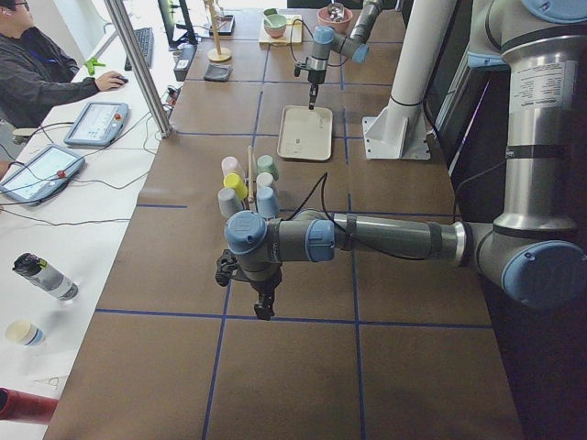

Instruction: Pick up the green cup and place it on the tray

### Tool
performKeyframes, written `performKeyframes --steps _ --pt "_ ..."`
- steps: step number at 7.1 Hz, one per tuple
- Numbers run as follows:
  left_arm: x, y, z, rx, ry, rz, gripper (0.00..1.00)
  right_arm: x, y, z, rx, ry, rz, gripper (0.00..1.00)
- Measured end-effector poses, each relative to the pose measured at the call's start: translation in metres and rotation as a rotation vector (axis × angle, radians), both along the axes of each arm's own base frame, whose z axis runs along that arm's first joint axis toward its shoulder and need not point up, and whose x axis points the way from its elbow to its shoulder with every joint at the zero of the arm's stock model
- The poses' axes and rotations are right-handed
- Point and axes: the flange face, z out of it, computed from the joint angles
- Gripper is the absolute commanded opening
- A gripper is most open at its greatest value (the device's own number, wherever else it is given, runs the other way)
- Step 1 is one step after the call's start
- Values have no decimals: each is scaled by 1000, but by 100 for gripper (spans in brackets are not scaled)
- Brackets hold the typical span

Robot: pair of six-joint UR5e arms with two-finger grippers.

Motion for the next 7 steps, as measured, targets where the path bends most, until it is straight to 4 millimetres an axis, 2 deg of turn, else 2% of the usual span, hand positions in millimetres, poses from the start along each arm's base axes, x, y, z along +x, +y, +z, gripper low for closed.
performKeyframes --steps 1,2,3,4,5,6,7 --pt "0 -1 0 1 0 0 100 5 -7 0 0 4 17 100" --pt "0 -1 0 1 -1 1 100 23 -28 -2 -11 19 21 100" --pt "0 -1 0 1 -2 1 100 58 -61 -5 -19 55 -8 100" --pt "0 -1 -2 4 -3 1 100 104 -93 -7 -6 104 -59 100" --pt "0 -1 -4 9 -5 2 100 153 -123 -1 32 161 -125 100" --pt "1 -2 -4 11 -8 5 100 203 -147 16 88 223 -201 100" --pt "3 -3 -4 10 -9 10 100 256 -162 43 132 276 -261 100"
